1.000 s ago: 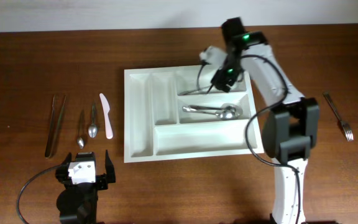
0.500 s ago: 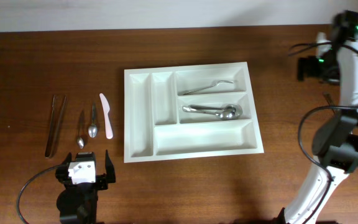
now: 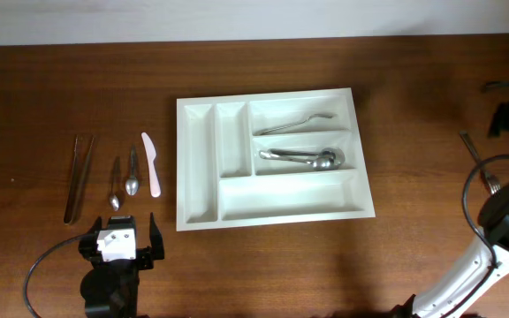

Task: Pack container
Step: 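Move the right gripper down to the remaining fork at the right edge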

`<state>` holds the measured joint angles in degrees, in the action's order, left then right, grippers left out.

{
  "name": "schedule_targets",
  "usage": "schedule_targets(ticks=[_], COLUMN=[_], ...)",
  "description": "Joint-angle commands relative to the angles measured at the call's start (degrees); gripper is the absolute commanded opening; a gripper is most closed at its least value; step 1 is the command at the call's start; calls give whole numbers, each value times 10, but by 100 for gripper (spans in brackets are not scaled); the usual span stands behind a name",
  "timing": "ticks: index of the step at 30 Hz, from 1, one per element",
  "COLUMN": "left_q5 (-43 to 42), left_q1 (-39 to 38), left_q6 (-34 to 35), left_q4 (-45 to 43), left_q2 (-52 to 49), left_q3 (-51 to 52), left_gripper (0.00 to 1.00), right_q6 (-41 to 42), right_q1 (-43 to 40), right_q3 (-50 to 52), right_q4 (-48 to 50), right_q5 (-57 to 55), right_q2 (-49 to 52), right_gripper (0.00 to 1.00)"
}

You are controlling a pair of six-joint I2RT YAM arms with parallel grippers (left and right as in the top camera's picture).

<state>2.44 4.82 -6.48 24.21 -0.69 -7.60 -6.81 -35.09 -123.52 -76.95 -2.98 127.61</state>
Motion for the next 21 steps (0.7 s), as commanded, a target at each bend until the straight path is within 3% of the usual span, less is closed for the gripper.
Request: schedule_targets(ticks=[1,2,7,16,21], left_q5=[5,5,5,5,5], left_q1=[-3,-3,-3,-3,-3], left_q6=[-9,-9,-9,-9,-9], left_q4=[-1,-1,-1,-1,-1], left_q2=[3,3,3,3,3], left_q3=[4,4,4,4,4], left_gripper=[99,99,99,99,99], right_q6=[106,134,313,343,471], right_q1=[-26,-31,-36,-36,-36], right_q3=[11,14,35,58,101], right_q4=[9,16,44,48,59], right_q5=[2,5,35,-10,-10], right_q2=[-5,-5,-5,-5,-5], right_gripper=[89,98,99,99,94])
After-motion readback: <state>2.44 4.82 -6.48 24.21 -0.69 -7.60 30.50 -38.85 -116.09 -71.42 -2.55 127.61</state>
